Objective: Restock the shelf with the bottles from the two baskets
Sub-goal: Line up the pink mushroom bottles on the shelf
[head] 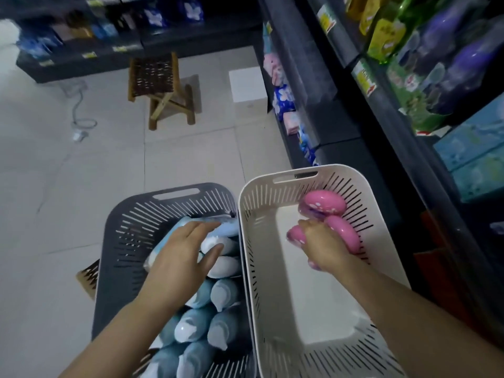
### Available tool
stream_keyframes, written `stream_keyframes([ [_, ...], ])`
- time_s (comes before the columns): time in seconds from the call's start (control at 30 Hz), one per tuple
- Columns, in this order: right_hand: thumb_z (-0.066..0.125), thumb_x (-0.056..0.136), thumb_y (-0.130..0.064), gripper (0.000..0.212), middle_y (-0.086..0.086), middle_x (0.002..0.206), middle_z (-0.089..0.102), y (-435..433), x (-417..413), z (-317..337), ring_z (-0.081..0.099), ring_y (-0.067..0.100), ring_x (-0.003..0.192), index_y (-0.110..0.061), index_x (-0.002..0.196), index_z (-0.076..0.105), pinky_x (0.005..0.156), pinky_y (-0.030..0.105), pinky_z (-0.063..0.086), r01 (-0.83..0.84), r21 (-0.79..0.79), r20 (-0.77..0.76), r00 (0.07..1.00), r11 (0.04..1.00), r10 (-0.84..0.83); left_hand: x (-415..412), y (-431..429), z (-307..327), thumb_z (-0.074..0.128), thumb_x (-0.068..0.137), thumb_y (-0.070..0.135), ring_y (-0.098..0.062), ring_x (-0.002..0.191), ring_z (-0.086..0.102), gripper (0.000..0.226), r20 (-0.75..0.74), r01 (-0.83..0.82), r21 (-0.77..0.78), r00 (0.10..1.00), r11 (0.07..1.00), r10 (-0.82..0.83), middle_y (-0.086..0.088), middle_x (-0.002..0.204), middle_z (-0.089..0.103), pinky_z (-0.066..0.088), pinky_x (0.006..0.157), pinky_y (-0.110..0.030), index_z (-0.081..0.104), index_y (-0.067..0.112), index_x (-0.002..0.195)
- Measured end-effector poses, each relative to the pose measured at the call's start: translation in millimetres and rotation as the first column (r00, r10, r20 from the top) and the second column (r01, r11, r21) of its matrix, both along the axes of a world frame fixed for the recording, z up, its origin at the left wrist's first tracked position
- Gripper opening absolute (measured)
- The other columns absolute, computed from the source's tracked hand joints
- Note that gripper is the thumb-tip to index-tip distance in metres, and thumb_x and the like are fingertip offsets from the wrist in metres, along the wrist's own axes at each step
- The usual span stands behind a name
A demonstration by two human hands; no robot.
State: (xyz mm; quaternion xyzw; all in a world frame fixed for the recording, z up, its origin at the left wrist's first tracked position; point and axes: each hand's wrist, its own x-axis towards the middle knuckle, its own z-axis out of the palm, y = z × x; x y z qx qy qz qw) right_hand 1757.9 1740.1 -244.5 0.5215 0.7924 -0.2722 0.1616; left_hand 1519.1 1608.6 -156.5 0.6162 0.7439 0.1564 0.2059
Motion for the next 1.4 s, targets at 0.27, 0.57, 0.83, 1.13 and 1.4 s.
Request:
stream_keyframes([
  [0.27,0.067,0.082,-0.024,0.063,0.003,0.131,0.053,8,3,47,0.056,0.024,0.115,-0.025,0.139,0.039,0.091,0.03,0.048,0.192,-0.188,-0.294,0.925,0.963,-0.241,15,23,13,0.061,0.089,0.034,0.004,0.103,0.043,0.035,0.139,0.058,0.055,0.988,0.997,-0.065,0.016,0.113,0.057,0.027,0.089,-0.002,0.058,0.028,0.123],
  [0.57,0.073,0.071,0.006,0.042,-0.004,0.088,0.071,28,27,159,0.068,0.011,0.08,-0.02,0.103,0.063,0.067,0.023,0.054,0.1,-0.585,-0.647,0.541,0.805,-0.537,50,60,36,0.069,0.059,0.068,0.002,0.113,0.052,0.083,0.455,0.136,-0.063,0.885,0.989,-0.093,0.022,0.125,0.053,0.04,0.095,-0.018,0.044,0.038,0.132],
  [0.83,0.069,0.076,-0.012,0.046,-0.003,0.115,0.065,11,34,134,0.062,0.006,0.105,-0.016,0.12,0.058,0.089,0.021,0.052,0.153,-0.644,-0.668,0.366,0.75,-0.648,62,50,21,0.085,0.052,0.054,-0.025,0.077,0.07,0.057,0.71,-0.078,-0.155,0.684,0.985,0.166,-0.005,0.082,0.073,0.058,0.069,-0.038,0.065,0.018,0.092],
  [1.13,0.078,0.067,-0.043,0.084,-0.002,0.141,0.037,-25,76,17,0.028,0.022,0.133,-0.023,0.139,0.04,0.108,0.034,0.03,-0.135,0.078,0.015,0.991,0.988,0.135,49,26,11,0.074,0.058,0.043,-0.016,0.07,0.07,0.043,0.628,-0.309,-0.093,0.72,0.946,0.297,0.001,0.078,0.072,0.058,0.065,-0.03,0.061,0.022,0.093],
  [1.4,0.075,0.067,-0.028,0.054,0.004,0.119,0.057,-28,81,-11,0.05,0.027,0.108,-0.019,0.117,0.059,0.084,0.036,0.041,-0.342,0.277,0.154,0.938,0.898,0.31,46,3,3,0.073,0.061,0.042,-0.014,0.072,0.07,0.041,0.628,-0.383,-0.08,0.698,0.92,0.345,0.006,0.079,0.072,0.058,0.067,-0.034,0.061,0.022,0.094],
])
